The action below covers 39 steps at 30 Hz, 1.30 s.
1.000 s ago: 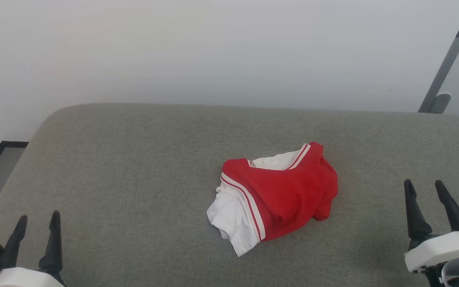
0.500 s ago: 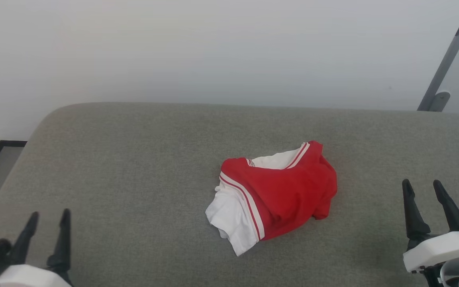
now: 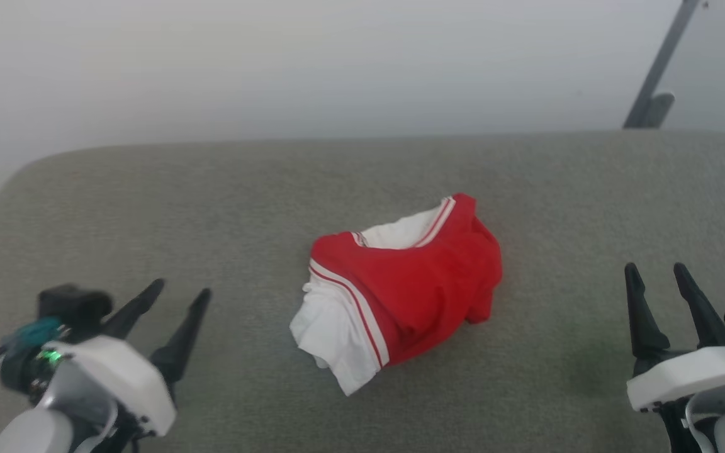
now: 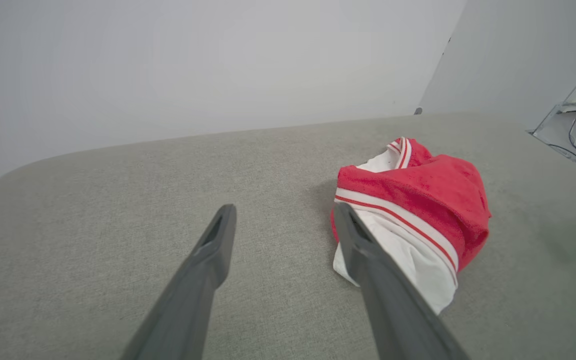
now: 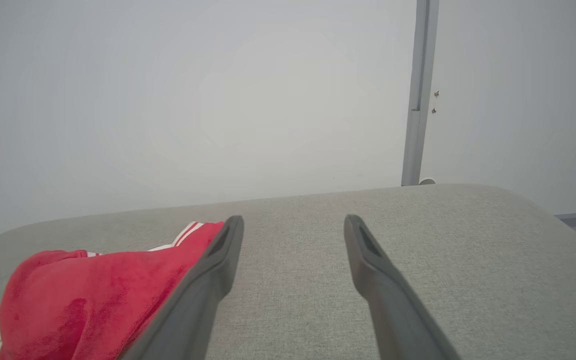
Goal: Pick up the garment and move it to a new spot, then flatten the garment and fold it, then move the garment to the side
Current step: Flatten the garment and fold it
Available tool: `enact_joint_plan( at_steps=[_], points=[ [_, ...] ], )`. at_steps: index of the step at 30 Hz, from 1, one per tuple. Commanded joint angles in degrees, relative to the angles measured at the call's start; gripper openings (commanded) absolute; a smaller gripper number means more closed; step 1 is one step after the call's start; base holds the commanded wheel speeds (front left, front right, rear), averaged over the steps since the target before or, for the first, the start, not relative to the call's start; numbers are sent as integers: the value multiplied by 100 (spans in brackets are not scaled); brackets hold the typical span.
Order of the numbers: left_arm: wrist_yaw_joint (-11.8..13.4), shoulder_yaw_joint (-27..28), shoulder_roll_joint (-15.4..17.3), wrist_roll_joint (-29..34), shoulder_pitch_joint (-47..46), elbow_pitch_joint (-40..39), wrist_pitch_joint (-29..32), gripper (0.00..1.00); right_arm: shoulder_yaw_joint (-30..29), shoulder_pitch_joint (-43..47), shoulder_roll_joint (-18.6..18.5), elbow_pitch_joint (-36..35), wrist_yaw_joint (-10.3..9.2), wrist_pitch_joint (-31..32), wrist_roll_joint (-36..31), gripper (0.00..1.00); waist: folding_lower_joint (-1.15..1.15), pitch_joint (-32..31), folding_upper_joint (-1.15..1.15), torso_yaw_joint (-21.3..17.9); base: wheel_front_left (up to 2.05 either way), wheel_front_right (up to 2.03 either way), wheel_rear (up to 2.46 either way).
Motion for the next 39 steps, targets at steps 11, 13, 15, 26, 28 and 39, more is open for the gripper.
enact_joint_plan(
  at_steps=[11,13,15,26,28,39],
  points=[
    [-9,-1023,-200,126,-1044,137,1851,100,84,-337,78,176,-2,-233,150,100,0,801,0,-654,0,0,0],
    [37,-1264,-312,130,-1248,273,2303,100,108,-407,77,247,-2,-293,183,100,0,963,0,-727,0,0,0],
    [108,-1359,-391,88,-1367,417,2560,100,131,-462,80,285,-2,-325,219,100,0,1062,0,-756,0,0,0],
    [310,-1878,-722,398,-1899,1542,3292,100,267,-763,85,469,-2,-431,289,100,0,1412,0,-820,0,0,0],
    [296,-1899,-802,426,-1994,1725,3221,100,281,-799,75,498,-2,-446,300,100,0,1429,0,-819,0,0,0],
    [-60,-2163,-611,486,-2126,1928,3449,0,174,-736,-14,610,-2,-460,295,100,0,1259,0,-631,0,0,0]
  ],
)
